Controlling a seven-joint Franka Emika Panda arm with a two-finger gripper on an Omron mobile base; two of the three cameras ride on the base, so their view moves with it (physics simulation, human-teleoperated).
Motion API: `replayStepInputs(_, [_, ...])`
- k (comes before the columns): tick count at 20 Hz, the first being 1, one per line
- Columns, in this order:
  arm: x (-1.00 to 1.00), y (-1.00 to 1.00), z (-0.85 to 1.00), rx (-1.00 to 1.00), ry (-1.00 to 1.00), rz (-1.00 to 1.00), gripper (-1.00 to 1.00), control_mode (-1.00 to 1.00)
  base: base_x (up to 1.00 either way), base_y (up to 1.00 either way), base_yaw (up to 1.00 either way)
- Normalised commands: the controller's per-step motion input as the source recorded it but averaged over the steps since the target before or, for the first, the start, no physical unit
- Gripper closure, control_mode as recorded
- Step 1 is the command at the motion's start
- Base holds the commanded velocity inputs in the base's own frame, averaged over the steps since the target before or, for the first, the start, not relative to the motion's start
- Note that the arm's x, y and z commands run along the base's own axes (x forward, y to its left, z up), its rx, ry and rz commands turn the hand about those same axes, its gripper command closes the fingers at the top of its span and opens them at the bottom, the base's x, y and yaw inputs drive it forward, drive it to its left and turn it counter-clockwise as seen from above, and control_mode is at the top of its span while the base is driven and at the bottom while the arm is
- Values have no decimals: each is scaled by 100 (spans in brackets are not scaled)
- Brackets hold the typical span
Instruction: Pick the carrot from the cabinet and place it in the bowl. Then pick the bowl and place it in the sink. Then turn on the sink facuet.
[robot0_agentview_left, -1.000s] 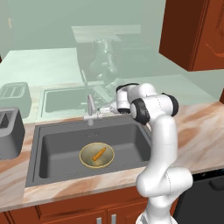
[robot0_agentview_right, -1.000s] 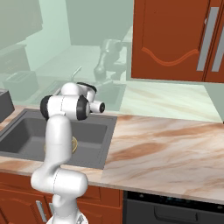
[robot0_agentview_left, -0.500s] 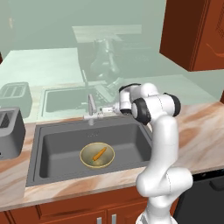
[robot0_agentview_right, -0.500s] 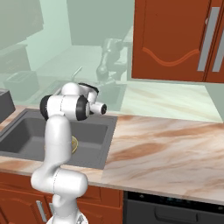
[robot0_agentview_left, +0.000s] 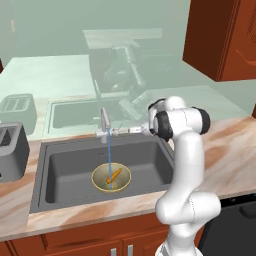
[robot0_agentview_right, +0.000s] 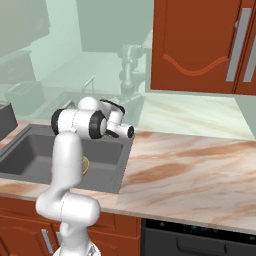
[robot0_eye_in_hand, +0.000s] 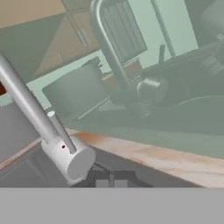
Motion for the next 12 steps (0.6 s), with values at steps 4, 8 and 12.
replayStepInputs(4, [2, -79, -36, 0, 6, -4, 100, -100, 0, 0, 0])
replayStepInputs(8, [0, -49, -7, 1, 2, -2, 100, -100, 0, 0, 0])
replayStepInputs(12, [-18, -23, 19, 5, 0, 0, 100, -100, 0, 0, 0])
